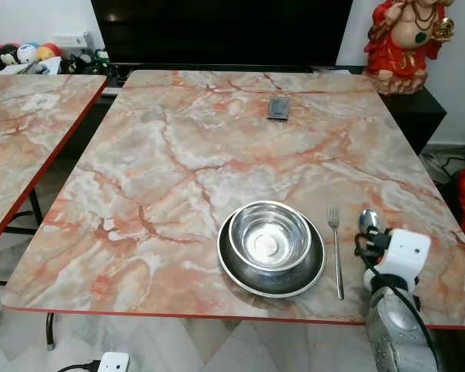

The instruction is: Setting the table

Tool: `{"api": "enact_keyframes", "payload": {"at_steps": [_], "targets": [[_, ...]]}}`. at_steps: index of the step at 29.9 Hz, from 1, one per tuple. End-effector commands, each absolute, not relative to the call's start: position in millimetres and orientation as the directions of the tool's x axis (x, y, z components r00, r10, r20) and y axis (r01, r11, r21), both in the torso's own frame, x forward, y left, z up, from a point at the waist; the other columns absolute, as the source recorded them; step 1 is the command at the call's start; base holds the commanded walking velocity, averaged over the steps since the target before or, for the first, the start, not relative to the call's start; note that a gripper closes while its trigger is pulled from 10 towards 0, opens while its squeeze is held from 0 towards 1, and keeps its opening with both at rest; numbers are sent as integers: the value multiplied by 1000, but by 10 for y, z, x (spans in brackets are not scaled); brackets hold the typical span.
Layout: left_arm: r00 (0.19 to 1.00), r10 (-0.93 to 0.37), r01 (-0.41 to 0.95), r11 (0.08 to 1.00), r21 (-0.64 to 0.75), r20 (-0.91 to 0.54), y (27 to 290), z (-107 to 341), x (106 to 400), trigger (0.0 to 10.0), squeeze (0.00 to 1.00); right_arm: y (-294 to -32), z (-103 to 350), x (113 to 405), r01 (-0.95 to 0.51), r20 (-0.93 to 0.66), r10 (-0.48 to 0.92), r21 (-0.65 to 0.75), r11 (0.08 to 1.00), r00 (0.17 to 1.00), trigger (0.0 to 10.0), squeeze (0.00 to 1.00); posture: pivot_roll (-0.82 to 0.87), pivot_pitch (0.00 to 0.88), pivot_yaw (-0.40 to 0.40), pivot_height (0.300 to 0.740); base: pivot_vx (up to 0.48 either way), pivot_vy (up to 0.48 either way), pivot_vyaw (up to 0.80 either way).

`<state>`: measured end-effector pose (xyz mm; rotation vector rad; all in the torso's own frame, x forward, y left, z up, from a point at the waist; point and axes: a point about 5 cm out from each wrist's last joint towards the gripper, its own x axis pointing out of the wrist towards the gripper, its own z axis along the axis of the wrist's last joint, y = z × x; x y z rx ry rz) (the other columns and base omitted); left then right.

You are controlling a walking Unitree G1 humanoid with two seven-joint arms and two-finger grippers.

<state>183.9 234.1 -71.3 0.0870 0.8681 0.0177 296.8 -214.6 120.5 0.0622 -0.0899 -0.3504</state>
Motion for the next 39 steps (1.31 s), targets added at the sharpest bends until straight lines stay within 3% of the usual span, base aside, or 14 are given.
{"api": "enact_keyframes", "payload": {"at_steps": [1, 11, 18, 29, 33, 39], "targets": [[620, 57, 19, 996, 88, -783, 2367, -756, 1745, 10000, 0, -2236, 1415, 2985, 359, 174, -371, 97, 928, 912, 10000, 0, -27, 107, 17, 740, 0, 0, 0], [626, 71, 7, 995, 96, -777, 2375, -751, 1750, 10000, 0, -2270, 1628, 3137, 321, 222, -331, 79, 944, 917, 10000, 0, -32, 115, 16, 740, 0, 0, 0], [636, 81, -5, 995, 101, -768, 2388, -744, 1749, 10000, 0, -1991, 1494, 3068, 233, 189, -245, 83, 969, 951, 10000, 0, -30, 120, 17, 740, 0, 0, 0], [633, 85, -14, 995, 99, -770, 2385, -744, 1759, 10000, 0, -1941, 1532, 3039, 211, 223, -217, 52, 976, 950, 10000, 0, -27, 118, 22, 740, 0, 0, 83], [632, 88, -18, 995, 98, -770, 2382, -744, 1761, 10000, 0, -1931, 1553, 3042, 208, 231, -213, 47, 977, 949, 10000, 0, -25, 116, 20, 740, 0, 459, 800], [632, 84, -11, 995, 99, -771, 2383, -743, 1763, 10000, 0, -1897, 1579, 3028, 198, 249, -208, 67, 978, 946, 10000, 0, -25, 120, 23, 740, 0, 480, 0]]}}
